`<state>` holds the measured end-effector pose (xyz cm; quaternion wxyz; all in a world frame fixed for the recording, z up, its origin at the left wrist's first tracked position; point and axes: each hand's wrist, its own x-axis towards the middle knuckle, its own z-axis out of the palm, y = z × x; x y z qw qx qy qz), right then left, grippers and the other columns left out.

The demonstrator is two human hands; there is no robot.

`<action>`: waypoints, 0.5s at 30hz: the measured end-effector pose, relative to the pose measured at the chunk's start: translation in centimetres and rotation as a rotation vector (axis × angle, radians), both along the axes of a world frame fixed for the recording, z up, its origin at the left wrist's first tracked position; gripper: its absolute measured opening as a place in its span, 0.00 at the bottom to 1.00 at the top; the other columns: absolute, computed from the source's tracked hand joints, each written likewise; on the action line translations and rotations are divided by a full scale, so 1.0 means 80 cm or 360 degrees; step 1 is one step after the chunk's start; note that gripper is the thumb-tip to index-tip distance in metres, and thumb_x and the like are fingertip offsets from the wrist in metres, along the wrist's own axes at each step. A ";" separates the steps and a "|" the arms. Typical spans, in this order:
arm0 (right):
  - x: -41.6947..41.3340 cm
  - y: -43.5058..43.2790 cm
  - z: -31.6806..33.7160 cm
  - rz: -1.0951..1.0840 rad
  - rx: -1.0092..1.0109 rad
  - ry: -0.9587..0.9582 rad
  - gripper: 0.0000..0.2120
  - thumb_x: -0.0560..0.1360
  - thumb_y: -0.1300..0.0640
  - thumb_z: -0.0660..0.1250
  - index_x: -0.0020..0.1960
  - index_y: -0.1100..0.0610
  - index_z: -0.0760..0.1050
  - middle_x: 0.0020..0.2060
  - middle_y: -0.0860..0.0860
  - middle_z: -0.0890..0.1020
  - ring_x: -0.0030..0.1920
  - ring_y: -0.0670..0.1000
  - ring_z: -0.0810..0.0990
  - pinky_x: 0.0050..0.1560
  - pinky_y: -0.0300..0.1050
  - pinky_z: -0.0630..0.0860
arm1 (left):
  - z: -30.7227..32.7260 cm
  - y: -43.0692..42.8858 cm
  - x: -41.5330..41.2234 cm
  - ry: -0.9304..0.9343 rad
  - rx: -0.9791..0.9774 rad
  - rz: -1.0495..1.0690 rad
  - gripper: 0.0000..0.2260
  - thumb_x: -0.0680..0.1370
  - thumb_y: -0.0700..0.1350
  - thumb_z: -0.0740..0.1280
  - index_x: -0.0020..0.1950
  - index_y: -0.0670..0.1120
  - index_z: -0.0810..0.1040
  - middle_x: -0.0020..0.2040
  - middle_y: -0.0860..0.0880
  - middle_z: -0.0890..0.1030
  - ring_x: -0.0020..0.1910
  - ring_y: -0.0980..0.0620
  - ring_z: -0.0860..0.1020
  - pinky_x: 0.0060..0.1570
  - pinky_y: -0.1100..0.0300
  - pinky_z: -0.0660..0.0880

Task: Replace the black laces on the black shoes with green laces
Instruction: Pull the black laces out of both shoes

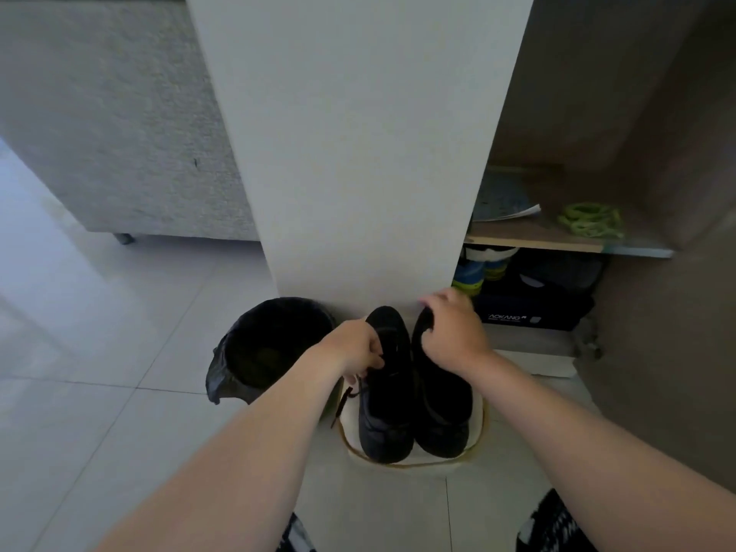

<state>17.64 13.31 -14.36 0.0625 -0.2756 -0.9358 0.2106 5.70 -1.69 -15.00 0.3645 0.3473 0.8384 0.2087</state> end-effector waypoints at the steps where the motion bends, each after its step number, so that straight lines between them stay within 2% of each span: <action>1: -0.001 -0.006 0.000 0.0224 0.0027 0.0007 0.22 0.72 0.61 0.65 0.66 0.51 0.76 0.61 0.51 0.76 0.64 0.55 0.72 0.62 0.49 0.73 | -0.001 -0.001 -0.001 0.0047 0.0024 -0.0014 0.03 0.78 0.41 0.69 0.51 0.42 0.79 0.45 0.40 0.83 0.39 0.44 0.84 0.32 0.55 0.82; 4: -0.007 -0.024 -0.007 0.0524 -0.0179 -0.0241 0.14 0.73 0.57 0.67 0.57 0.49 0.82 0.52 0.48 0.83 0.54 0.51 0.80 0.56 0.50 0.78 | -0.006 -0.007 -0.002 0.0184 0.0140 -0.0026 0.03 0.80 0.41 0.66 0.46 0.46 0.77 0.41 0.43 0.82 0.39 0.45 0.84 0.37 0.52 0.83; 7: -0.015 -0.035 -0.019 0.0636 0.0058 -0.0385 0.05 0.74 0.52 0.68 0.46 0.52 0.81 0.44 0.50 0.80 0.47 0.54 0.80 0.48 0.51 0.75 | -0.011 -0.012 -0.002 0.0351 0.0220 -0.0068 0.05 0.80 0.40 0.62 0.46 0.47 0.74 0.38 0.46 0.82 0.36 0.49 0.83 0.39 0.53 0.81; 9: -0.022 -0.032 -0.023 0.0604 0.0111 -0.0361 0.07 0.75 0.50 0.69 0.41 0.52 0.77 0.43 0.51 0.79 0.46 0.55 0.78 0.47 0.48 0.69 | -0.011 -0.009 -0.003 0.0490 0.0254 -0.0144 0.07 0.80 0.39 0.60 0.44 0.49 0.71 0.37 0.46 0.81 0.34 0.49 0.81 0.37 0.52 0.79; 11: -0.030 -0.024 -0.027 0.0554 -0.0020 -0.0313 0.10 0.75 0.49 0.70 0.38 0.51 0.75 0.41 0.50 0.80 0.44 0.53 0.78 0.45 0.49 0.72 | -0.015 -0.003 -0.007 0.0538 0.0281 -0.0204 0.04 0.80 0.40 0.61 0.46 0.48 0.70 0.41 0.45 0.81 0.35 0.48 0.79 0.37 0.52 0.76; 13: -0.039 -0.012 -0.033 0.0462 -0.0215 -0.0256 0.08 0.76 0.49 0.71 0.38 0.49 0.78 0.40 0.48 0.82 0.43 0.51 0.80 0.46 0.50 0.77 | -0.024 0.002 -0.012 0.0425 0.0297 -0.0143 0.01 0.81 0.42 0.62 0.51 0.47 0.71 0.45 0.46 0.81 0.36 0.51 0.78 0.38 0.55 0.76; 15: -0.046 -0.004 -0.039 0.0387 -0.0295 -0.0226 0.07 0.76 0.49 0.70 0.40 0.47 0.80 0.41 0.47 0.84 0.45 0.50 0.81 0.48 0.50 0.78 | -0.032 0.005 -0.016 0.0118 0.0275 0.0000 0.05 0.79 0.43 0.65 0.54 0.47 0.72 0.44 0.46 0.81 0.34 0.52 0.80 0.38 0.57 0.78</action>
